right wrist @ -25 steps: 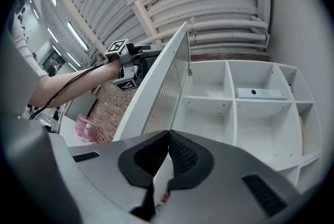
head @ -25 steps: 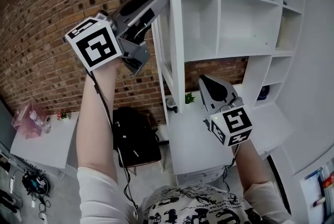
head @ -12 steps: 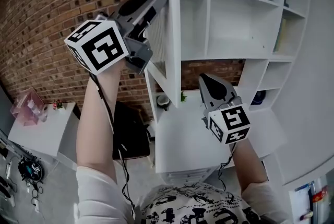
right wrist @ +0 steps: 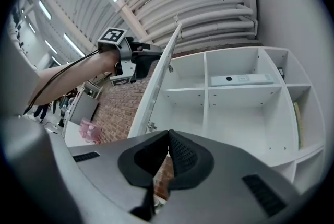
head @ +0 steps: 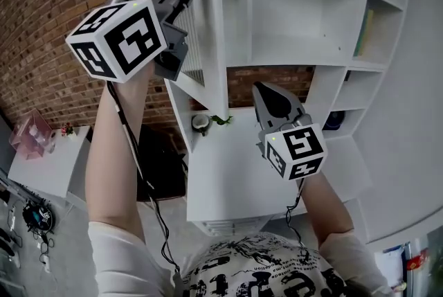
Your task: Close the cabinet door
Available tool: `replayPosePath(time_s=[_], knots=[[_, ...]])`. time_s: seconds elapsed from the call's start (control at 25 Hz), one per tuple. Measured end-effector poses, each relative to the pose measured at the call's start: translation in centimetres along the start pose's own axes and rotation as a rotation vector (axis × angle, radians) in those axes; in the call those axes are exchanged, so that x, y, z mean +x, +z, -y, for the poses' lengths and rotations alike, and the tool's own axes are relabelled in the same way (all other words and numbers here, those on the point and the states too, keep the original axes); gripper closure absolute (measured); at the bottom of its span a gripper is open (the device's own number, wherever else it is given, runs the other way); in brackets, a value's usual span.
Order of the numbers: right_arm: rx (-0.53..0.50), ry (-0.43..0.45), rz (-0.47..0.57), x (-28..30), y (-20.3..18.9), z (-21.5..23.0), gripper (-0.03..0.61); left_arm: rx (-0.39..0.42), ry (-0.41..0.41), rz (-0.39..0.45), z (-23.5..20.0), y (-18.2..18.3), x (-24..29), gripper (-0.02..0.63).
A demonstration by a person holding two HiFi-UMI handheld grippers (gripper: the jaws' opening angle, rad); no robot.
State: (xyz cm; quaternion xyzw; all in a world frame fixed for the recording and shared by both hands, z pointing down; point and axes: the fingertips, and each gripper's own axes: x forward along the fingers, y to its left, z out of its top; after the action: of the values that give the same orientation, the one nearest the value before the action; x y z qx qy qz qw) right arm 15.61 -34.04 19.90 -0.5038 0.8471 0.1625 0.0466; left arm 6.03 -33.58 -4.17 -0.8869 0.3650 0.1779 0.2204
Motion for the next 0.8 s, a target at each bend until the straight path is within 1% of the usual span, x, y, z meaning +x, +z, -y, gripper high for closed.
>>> replayPosePath(time_s=[0.12,0.32,0.44,0.6,0.8], knots=[[0.015,0.019,-0.004,-0.3,-0.7,1.6,0.564,0.025,0.043,-0.024,0.6,-1.2,2.2,0.523],[0.046,0.048,0.005,0.4,-1.4,4.1,0.563,0.043,0.120,-0.083,1.0,-3.4,6.0,0.531],[0.066,0.060,0.005,0.9,-1.9,5.5,0.563,0.084,0.161,-0.117,0.9,-4.6,7.9,0.531],[0.067,0.062,0.000,1.5,-2.7,7.8,0.563,0.117,0.188,-0.139,0.6,-5.8,10.1,0.531],[0.054,0.058,-0.007,2.0,-3.6,10.3,0.563,0.161,0.202,-0.154,0.1,-7.3,12.0,0.529]])
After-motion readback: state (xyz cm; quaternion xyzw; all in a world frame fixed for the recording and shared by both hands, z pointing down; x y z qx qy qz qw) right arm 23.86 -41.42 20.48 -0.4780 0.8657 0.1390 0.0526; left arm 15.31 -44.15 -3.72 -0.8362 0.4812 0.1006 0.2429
